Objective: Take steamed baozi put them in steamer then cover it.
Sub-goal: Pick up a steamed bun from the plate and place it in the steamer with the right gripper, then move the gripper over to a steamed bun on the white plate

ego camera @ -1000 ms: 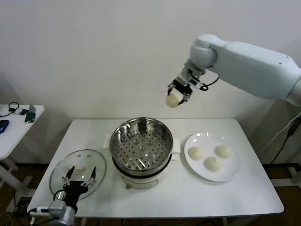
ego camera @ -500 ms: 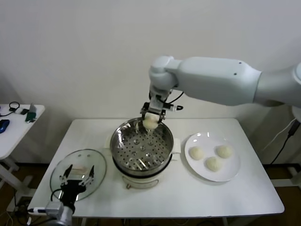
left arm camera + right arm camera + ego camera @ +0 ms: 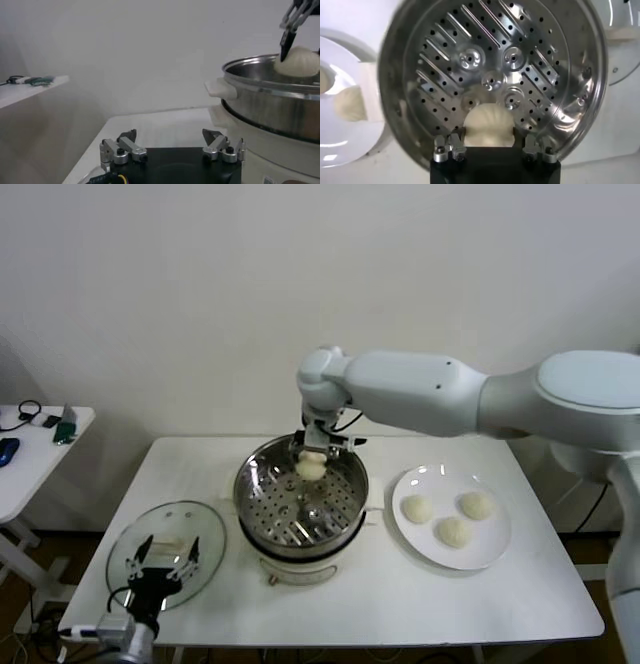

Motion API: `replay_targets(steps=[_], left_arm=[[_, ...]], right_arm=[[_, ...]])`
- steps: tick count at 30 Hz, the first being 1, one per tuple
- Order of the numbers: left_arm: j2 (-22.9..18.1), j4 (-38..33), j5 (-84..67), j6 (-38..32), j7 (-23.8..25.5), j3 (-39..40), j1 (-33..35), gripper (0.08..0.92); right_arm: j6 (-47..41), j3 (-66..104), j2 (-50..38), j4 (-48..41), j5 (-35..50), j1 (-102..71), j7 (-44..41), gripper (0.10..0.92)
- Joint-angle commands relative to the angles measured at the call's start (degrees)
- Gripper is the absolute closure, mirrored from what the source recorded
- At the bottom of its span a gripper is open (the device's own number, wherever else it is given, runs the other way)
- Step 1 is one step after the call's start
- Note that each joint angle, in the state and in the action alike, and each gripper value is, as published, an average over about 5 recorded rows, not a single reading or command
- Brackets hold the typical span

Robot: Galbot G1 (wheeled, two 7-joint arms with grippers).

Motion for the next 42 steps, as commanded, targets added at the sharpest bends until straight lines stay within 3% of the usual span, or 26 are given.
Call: replay_targets(steps=[1,6,12,15,19,24,26,30,35,42], left_arm=[[0.1,0.4,0.0,-0.2,0.0,0.0,-0.1,0.177],[0.1,0.5,-0.1,-0.4,0.0,0.1,-0.1,0.177],[-0.2,0.7,0.1,-0.5,-0.1,0.3,-0.3,0.177],[-0.4,0.5,0.4,-0.3,-0.1,0.5,-0.4,0.177],[-0.4,0.3,1.0,-0.2,-0.1,1.0,-0.4,0.177],[-0.3,0.2,1.5,0.0,0.0,1.3,-0.5,0.177],[-0.3,0.1,1.6,0.1,0.1,1.4,-0.7,0.177],[-0.1,-0.1,1.5,0.3,0.1,1.5,-1.0,0.177],[0.2,0.1,0.9,0.2,0.1,1.5,-1.4,0.177],[0.5,0.9,0.2,0.1,0.1,1.3,-1.9,0.177]], right_arm=[[1.1,1.2,2.9,-7.2,-3.8,-4.7,1.5,0.378],[1.6,1.5,2.9,-7.4,-2.1,-4.8,1.7,0.372],[2.1,3.9,0.5,-3.9,2.8,-1.8,3.7,0.242],[0.5,1.6,-2.9,0.6,13.8,5.5,0.5,0.208],[-7.0,-6.1,-9.2,5.8,34.7,17.3,-6.9,0.203],[-25.3,-15.6,-20.4,11.5,56.0,27.3,-9.3,0.202],[-32.3,-18.9,-24.5,13.7,60.1,29.4,-7.3,0.203],[-42.2,-25.8,-32.4,19.1,59.3,31.1,-1.1,0.203],[-47.3,-28.3,-39.5,25.8,55.8,28.2,3.5,0.203],[-51.1,-20.2,-41.0,23.8,49.2,13.9,8.3,0.203]])
